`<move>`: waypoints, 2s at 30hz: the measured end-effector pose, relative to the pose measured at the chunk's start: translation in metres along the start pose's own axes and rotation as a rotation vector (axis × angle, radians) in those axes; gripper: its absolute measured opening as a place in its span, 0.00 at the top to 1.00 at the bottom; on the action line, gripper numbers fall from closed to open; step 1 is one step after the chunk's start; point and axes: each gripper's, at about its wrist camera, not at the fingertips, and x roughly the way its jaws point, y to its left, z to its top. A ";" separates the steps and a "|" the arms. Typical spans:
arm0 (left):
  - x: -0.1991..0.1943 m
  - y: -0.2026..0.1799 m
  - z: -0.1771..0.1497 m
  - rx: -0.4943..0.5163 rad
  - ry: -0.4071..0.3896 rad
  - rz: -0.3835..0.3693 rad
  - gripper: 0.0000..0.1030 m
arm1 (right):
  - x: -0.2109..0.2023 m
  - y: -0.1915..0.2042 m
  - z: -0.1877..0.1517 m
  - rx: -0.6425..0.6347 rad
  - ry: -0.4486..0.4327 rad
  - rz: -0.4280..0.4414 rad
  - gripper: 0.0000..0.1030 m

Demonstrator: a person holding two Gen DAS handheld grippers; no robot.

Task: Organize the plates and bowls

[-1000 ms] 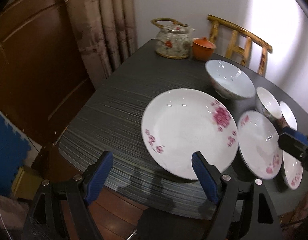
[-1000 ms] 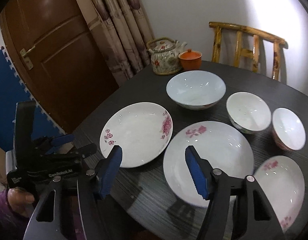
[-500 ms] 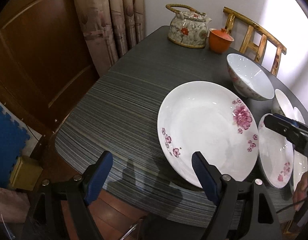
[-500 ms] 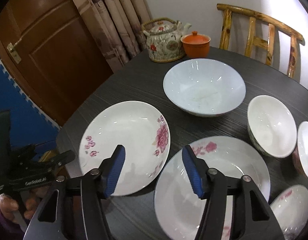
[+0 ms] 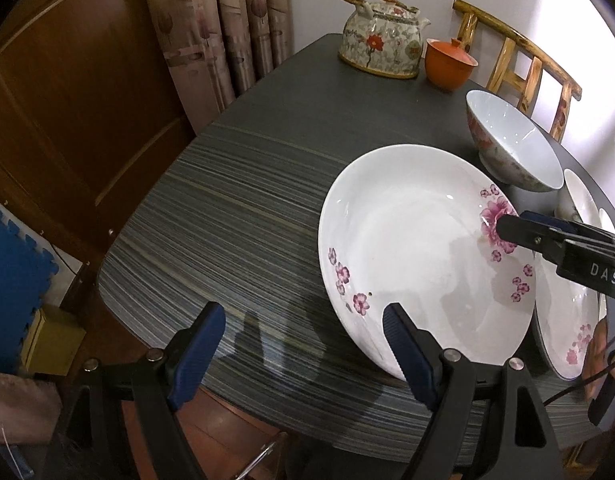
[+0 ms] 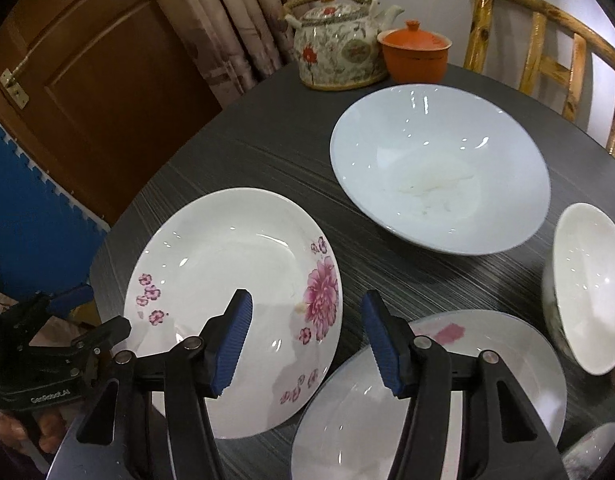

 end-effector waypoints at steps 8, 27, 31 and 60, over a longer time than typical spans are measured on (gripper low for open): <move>0.008 -0.006 -0.003 0.044 0.014 0.001 0.19 | 0.016 -0.004 0.004 0.006 0.036 0.026 0.53; 0.017 -0.014 -0.003 0.072 0.009 -0.107 0.82 | 0.027 -0.008 0.005 0.037 0.092 0.004 0.86; 0.014 -0.005 0.005 0.052 -0.012 -0.077 0.83 | 0.025 -0.010 0.005 0.072 0.088 0.025 0.86; 0.002 0.057 0.032 -0.180 -0.074 -0.013 0.90 | 0.018 0.012 0.026 0.118 0.018 0.081 0.88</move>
